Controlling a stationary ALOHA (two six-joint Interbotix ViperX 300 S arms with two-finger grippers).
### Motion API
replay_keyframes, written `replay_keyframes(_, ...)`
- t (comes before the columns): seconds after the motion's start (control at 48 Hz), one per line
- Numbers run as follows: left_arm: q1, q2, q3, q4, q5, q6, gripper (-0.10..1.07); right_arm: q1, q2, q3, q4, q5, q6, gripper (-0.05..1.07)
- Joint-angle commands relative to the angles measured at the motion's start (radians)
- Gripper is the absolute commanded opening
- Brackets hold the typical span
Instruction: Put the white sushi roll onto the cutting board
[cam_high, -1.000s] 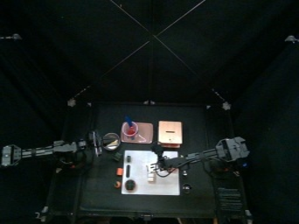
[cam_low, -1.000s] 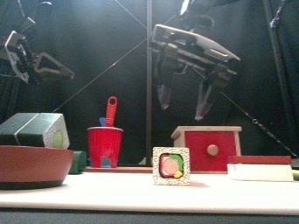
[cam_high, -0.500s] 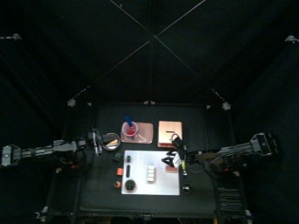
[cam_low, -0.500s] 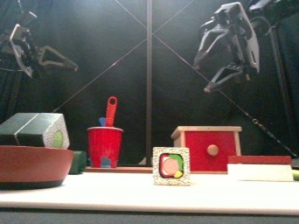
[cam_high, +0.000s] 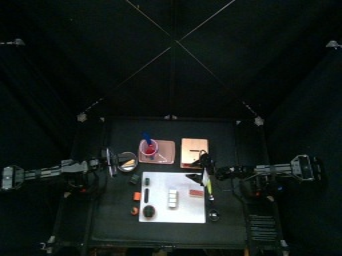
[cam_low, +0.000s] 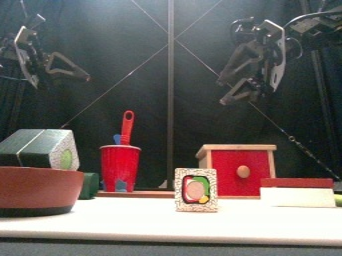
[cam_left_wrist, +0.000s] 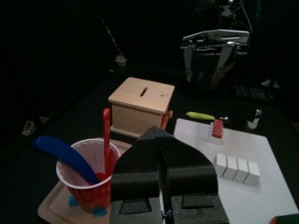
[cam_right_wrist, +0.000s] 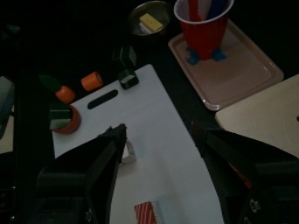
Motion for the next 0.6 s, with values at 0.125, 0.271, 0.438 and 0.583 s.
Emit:
replay_keyframes(0.125, 0.012, 0.006, -0.021, -0.009, 0.002, 0.002, 0.00, 0.002, 0.014, -0.009, 0.049, -0.005, -0.002, 0.93)
replay_keyframes(0.271, 0.041, 0.008, -0.017, -0.009, 0.002, 0.002, 0.00, 0.005, 0.018, -0.012, 0.051, -0.005, -0.005, 0.93)
replay_keyframes(0.438, 0.061, 0.008, -0.018, -0.011, 0.002, 0.003, 0.00, 0.005, 0.020, -0.012, 0.048, -0.005, -0.005, 0.93)
replay_keyframes(0.583, 0.069, 0.008, -0.018, -0.009, 0.002, 0.005, 0.00, 0.005, 0.021, -0.012, 0.040, -0.005, -0.006, 0.93)
